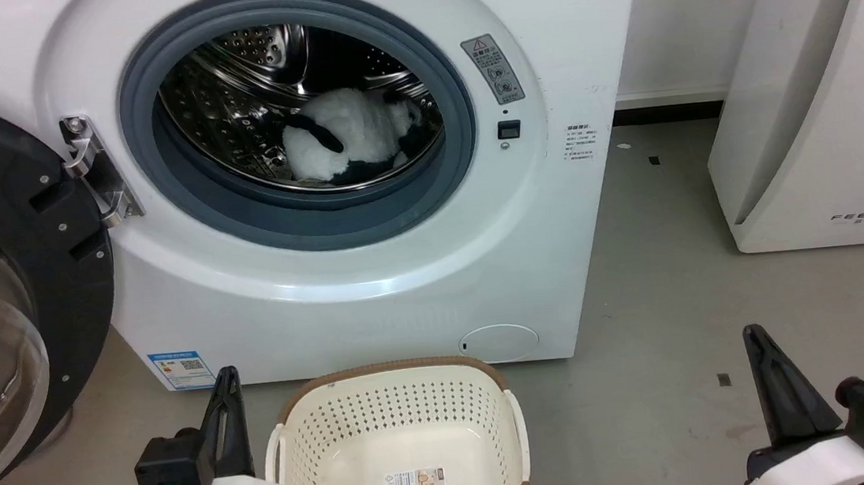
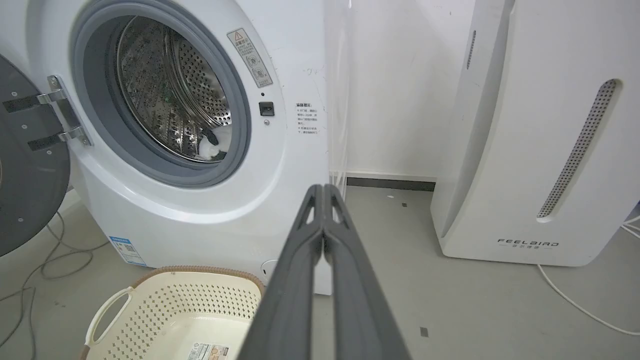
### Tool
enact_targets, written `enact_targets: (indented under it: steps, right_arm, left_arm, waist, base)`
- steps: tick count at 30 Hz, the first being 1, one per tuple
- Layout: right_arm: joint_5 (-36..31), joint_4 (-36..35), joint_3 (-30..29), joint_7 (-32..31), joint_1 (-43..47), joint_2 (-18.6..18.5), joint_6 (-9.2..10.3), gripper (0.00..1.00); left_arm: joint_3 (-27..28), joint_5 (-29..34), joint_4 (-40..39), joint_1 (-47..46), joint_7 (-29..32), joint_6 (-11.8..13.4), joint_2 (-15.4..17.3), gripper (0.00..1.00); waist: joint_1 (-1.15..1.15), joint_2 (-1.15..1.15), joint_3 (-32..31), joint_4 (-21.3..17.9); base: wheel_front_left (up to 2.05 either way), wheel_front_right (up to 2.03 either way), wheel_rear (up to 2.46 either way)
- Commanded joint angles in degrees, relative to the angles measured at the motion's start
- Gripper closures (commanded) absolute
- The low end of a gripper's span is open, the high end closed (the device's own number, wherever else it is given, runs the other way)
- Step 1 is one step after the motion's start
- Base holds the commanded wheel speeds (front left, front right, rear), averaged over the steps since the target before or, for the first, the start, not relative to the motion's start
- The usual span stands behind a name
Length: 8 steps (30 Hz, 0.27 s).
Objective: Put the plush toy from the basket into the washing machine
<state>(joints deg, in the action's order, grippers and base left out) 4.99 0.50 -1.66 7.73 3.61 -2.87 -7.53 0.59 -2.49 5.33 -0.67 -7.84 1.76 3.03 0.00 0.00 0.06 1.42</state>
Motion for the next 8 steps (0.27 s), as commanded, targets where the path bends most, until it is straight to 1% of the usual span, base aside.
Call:
enact_targets:
  steps: [1, 8]
  right_arm:
    - [-0.6, -0.2, 0.1, -0.2, -1.0, 0.0, 0.02, 1.00]
    - [-1.1, -0.2, 0.2, -1.1, -1.3, 0.0, 0.02, 1.00]
  left_arm:
    - [-0.1, 0.6, -0.5, 0.3, 0.4, -0.3, 0.0, 1.00]
    - [-0.1, 0.8, -1.0, 0.4, 1.2, -0.5, 0.0, 1.00]
  waist:
    - [0.00, 0.00, 0.0, 0.0]
    - [0.00, 0.00, 0.0, -0.2]
  base:
    - [0.00, 0.00, 0.00]
    - [0.00, 0.00, 0.00]
